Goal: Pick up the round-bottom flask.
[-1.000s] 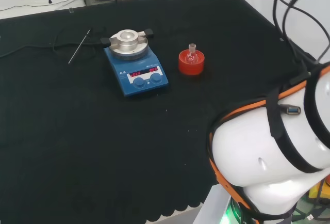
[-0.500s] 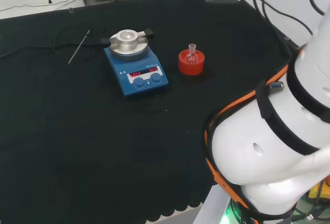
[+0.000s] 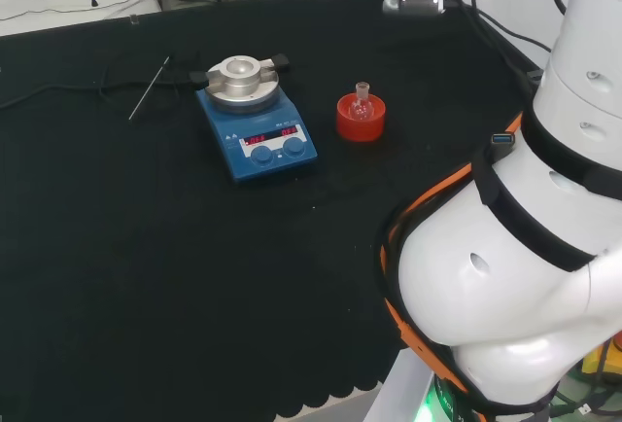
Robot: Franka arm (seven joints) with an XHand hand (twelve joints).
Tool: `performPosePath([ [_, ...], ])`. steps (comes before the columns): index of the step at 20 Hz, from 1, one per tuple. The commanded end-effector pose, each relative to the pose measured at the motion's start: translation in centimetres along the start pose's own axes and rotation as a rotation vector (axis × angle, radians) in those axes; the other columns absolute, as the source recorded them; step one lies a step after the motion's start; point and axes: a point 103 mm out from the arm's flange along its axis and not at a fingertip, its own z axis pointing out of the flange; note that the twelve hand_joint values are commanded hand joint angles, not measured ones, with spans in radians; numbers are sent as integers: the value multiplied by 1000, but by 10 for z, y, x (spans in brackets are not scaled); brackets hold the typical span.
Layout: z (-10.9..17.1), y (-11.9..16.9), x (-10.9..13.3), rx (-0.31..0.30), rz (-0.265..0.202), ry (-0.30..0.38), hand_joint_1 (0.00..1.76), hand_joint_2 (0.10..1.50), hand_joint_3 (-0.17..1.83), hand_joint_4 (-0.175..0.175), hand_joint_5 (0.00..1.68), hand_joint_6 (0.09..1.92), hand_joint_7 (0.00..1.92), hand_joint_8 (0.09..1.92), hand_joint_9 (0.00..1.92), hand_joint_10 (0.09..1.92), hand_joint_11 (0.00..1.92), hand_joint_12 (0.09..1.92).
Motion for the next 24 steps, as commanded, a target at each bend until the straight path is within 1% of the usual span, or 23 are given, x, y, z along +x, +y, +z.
performPosePath([
  [1,38,6,-10,-78,-21,68,474,1000,242,-24,329,87,214,554,387,682,100,1376],
  [2,44,6,-10,-90,-23,77,491,991,242,-27,342,87,230,563,400,684,110,1376],
  [4,56,8,-15,-81,-32,105,528,971,254,-32,372,87,272,586,439,678,146,1366],
  [7,73,12,-19,-56,-13,120,558,956,265,-35,399,87,304,602,465,672,173,1361],
  [9,85,15,-20,-38,-2,118,567,945,282,-36,409,87,309,606,474,664,181,1354],
  [14,110,22,-18,-7,26,126,576,913,346,-37,424,87,311,612,483,646,186,1352],
  [18,125,27,-16,-5,43,145,579,902,359,-36,430,87,298,608,469,640,171,1348],
  [21,134,31,-15,7,58,161,584,894,364,-35,436,87,290,606,458,639,155,1347],
  [24,143,33,-12,18,59,161,589,878,389,-34,441,87,286,611,450,650,145,1358],
])
